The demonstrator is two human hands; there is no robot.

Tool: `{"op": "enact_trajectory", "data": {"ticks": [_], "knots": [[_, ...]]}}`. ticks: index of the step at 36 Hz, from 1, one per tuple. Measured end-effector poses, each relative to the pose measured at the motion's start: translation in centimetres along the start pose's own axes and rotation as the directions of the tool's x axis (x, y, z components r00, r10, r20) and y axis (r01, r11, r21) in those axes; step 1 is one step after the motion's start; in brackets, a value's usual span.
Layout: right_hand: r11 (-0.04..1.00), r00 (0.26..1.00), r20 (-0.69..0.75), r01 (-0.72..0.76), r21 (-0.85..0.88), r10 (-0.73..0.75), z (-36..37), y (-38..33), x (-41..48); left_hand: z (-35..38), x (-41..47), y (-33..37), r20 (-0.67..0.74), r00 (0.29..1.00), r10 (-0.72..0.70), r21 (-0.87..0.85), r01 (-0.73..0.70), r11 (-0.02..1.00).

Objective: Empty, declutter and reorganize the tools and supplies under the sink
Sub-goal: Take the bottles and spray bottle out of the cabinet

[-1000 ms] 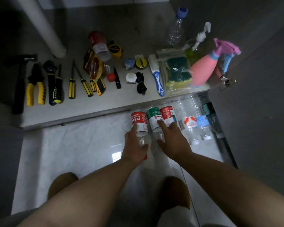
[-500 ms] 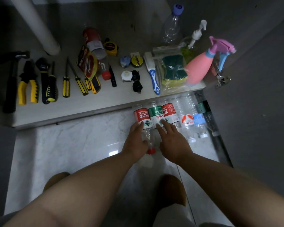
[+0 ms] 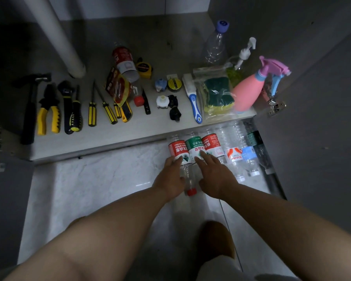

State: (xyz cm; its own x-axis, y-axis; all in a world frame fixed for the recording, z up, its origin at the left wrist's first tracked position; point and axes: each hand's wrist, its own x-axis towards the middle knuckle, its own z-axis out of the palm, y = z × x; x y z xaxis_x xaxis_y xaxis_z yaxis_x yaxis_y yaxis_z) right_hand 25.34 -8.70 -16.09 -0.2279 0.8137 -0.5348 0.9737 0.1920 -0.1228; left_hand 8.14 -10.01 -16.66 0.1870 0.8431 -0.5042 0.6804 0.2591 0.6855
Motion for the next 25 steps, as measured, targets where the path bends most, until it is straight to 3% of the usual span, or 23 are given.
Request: {"op": "enact_trajectory", "data": {"ticks": [7,11,15,20,25], "knots": [[0.983,0.984,-0.065,0.170,0.065,-0.166,-4.5,-0.7,-1.5,-3.9,-0.6,1.0,0.048,0.991,0.127,0.049,-0.130,0.990],[0.960,0.953,-0.122,0.281,0.006,-0.278,-8.4,-1.9,-1.8,-8.6,-0.5,2.1,0.113,0.981,0.159,0.214,-0.180,0.960],[0.942,0.931,-0.145,0.336,-0.025,-0.336,-12.3,-3.9,-1.0,-14.6,-0.5,2.9,0.041,0.980,0.194,0.360,-0.196,0.912],[0.944,0.928,-0.184,0.329,0.004,-0.323,-15.5,-7.1,2.0,-21.1,0.0,2.9,-0.039,0.977,0.207,0.434,-0.171,0.884],[0.955,0.956,-0.180,0.258,0.144,-0.231,-17.4,-11.0,6.6,-24.7,1.2,0.5,-0.096,0.980,0.176,0.465,-0.112,0.878]]}}
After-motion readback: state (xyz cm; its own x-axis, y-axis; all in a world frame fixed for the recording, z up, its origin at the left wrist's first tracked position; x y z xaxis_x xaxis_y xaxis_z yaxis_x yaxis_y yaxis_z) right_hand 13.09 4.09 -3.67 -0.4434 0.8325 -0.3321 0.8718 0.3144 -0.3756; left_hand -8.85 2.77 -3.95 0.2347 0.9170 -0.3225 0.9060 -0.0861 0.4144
